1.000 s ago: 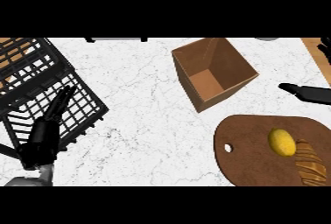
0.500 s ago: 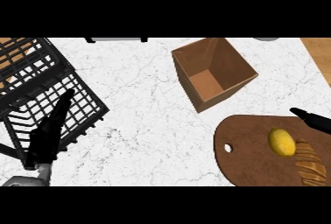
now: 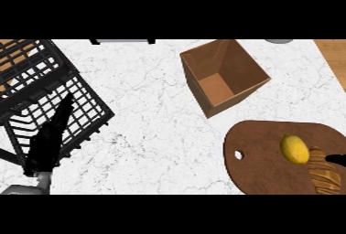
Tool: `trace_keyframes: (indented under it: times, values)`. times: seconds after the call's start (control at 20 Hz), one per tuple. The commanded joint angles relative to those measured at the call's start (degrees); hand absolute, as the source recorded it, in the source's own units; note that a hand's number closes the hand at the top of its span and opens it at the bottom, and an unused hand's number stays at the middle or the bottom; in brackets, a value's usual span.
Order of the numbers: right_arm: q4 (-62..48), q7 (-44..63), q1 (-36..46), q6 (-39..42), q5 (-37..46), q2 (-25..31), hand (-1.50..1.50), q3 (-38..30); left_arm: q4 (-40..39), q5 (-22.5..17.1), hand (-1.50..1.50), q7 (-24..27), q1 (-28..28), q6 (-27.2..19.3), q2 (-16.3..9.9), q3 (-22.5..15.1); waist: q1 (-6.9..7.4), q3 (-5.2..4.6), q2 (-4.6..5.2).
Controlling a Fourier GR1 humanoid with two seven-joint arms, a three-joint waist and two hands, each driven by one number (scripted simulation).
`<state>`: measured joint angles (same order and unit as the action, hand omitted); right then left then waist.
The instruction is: Pick the lemon from the cutting board and place it in the cardboard box
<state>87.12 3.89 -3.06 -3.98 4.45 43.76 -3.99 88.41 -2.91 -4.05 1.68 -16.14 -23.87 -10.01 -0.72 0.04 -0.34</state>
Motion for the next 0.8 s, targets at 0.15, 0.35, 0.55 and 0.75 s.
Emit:
trace_keyframes:
  times: [0.15,0.35,0.55,0.75]
  values:
    - [9.31,18.63,0.34,16.22,-0.89,9.52,-1.5,6.85,0.34,0.81,0.0,-1.28,-1.18,0.85,-0.66,-0.2,1.18,-0.24,0.26]
    - [13.94,29.15,3.55,17.77,-0.86,5.8,-1.5,9.99,-2.57,1.14,0.0,-1.07,1.07,1.36,1.12,0.49,0.9,-0.12,0.37]
    - [14.47,31.42,1.22,18.69,1.55,4.17,-1.5,8.49,1.6,1.95,0.0,0.14,-4.88,1.78,0.95,1.5,0.83,-0.06,0.24]
    - [12.5,35.36,5.1,17.84,6.34,-1.1,-1.5,12.37,-6.37,3.93,0.0,2.43,0.55,1.89,4.69,0.88,0.79,-0.06,0.48]
